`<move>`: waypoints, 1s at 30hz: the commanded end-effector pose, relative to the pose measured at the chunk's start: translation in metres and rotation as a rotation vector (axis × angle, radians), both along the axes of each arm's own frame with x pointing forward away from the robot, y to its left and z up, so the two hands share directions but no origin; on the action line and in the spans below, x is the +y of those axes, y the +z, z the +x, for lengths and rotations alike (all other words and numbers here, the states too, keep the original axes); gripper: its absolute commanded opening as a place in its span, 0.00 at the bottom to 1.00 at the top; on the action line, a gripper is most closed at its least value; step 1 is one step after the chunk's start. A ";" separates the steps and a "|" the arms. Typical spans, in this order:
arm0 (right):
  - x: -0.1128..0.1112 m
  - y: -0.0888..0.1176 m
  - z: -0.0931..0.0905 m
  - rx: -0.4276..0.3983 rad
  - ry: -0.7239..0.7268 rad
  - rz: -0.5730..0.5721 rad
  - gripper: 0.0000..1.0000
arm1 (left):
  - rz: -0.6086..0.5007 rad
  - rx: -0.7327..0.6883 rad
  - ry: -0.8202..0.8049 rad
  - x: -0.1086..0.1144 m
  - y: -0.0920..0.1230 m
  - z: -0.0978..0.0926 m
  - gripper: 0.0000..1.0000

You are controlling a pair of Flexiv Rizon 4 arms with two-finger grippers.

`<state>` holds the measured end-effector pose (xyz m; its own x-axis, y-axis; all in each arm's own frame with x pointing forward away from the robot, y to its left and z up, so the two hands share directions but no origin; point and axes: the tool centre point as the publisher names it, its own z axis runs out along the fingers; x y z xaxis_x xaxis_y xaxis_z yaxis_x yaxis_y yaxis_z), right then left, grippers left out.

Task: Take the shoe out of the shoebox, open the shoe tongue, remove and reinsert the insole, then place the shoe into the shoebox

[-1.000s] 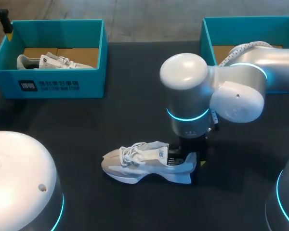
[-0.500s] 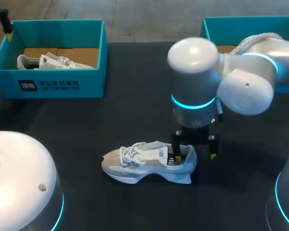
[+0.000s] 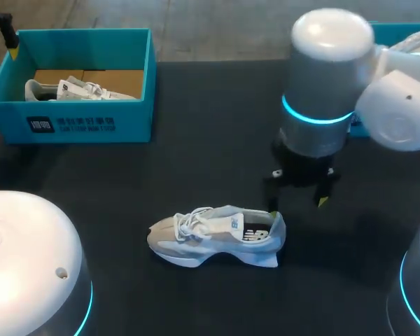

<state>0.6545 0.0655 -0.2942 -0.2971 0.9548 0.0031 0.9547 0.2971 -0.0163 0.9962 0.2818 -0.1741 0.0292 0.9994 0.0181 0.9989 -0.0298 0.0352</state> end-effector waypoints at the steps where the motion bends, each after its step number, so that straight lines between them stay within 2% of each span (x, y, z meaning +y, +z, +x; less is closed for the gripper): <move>1: -0.034 0.015 -0.007 -0.016 0.232 0.238 1.00 | 0.003 -0.002 0.000 0.000 0.000 -0.001 1.00; 3: -0.038 0.019 -0.007 -0.025 0.317 0.295 1.00 | 0.003 -0.002 0.000 0.000 0.000 -0.001 1.00; 4: -0.039 0.022 -0.008 -0.043 0.396 0.361 1.00 | 0.003 -0.002 0.000 0.000 0.000 -0.001 1.00; 6: -0.041 0.029 -0.011 -0.086 0.627 0.518 1.00 | 0.003 -0.002 0.000 0.000 0.000 -0.001 1.00; 20: -0.041 0.029 -0.011 -0.086 0.627 0.518 1.00 | 0.003 -0.002 0.000 0.000 0.000 -0.001 1.00; 22: -0.044 0.026 -0.010 -0.142 0.694 0.601 1.00 | 0.003 -0.002 0.000 0.000 0.000 -0.001 1.00; 23: -0.049 0.027 -0.010 -0.202 0.733 0.653 1.00 | 0.003 -0.002 0.000 0.000 0.000 -0.001 1.00; 25: -0.056 0.026 -0.009 -0.268 0.789 0.732 1.00 | 0.003 -0.002 0.000 0.000 0.000 -0.001 1.00; 30: -0.061 0.022 -0.010 -0.376 0.878 0.766 1.00 | 0.003 -0.002 0.000 0.000 0.000 -0.001 1.00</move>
<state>0.6499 0.0123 -0.2675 -0.8900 0.3237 0.3212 0.4282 0.8354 0.3445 0.9962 0.2818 -0.1741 0.0292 0.9994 0.0182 0.9989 -0.0298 0.0352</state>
